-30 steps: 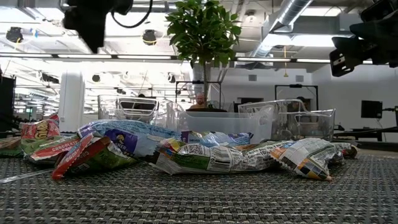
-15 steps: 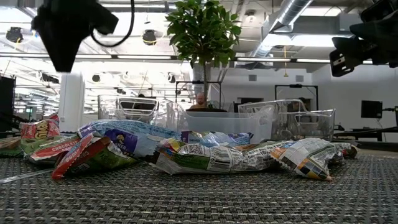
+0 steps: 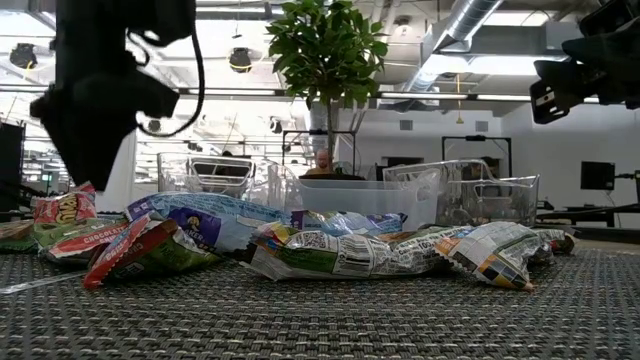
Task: Pick and place Granola Bars by type
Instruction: Put the blue granola bar into the left transparent bin
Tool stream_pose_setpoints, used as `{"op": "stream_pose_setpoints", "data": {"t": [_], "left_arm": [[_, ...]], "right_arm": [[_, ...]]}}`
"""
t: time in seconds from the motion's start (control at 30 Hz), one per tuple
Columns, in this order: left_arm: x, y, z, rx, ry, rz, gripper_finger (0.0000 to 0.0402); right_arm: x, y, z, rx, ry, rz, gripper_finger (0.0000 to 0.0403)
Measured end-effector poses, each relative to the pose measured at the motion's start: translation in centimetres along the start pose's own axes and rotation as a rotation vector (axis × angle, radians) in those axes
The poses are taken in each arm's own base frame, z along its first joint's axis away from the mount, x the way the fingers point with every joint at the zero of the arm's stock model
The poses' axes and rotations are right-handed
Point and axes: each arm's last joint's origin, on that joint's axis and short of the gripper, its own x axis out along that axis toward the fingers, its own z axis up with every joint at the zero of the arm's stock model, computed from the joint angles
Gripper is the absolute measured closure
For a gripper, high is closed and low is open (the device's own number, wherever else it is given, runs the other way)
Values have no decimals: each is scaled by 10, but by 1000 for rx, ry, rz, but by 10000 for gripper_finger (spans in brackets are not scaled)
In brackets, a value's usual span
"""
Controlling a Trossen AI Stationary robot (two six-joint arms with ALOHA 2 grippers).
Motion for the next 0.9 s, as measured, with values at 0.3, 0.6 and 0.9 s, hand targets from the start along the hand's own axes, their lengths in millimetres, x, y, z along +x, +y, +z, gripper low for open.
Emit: {"op": "stream_pose_setpoints", "data": {"t": [0.3,0.6,0.9], "left_arm": [[22,5,-1,29,-88,-6,153],[30,6,6,29,-122,-43,152],[52,0,6,82,-93,-12,152]], "right_arm": [[0,0,0,0,0,0,266],[0,0,0,0,0,0,264],[0,0,0,0,1,0,264]]}}
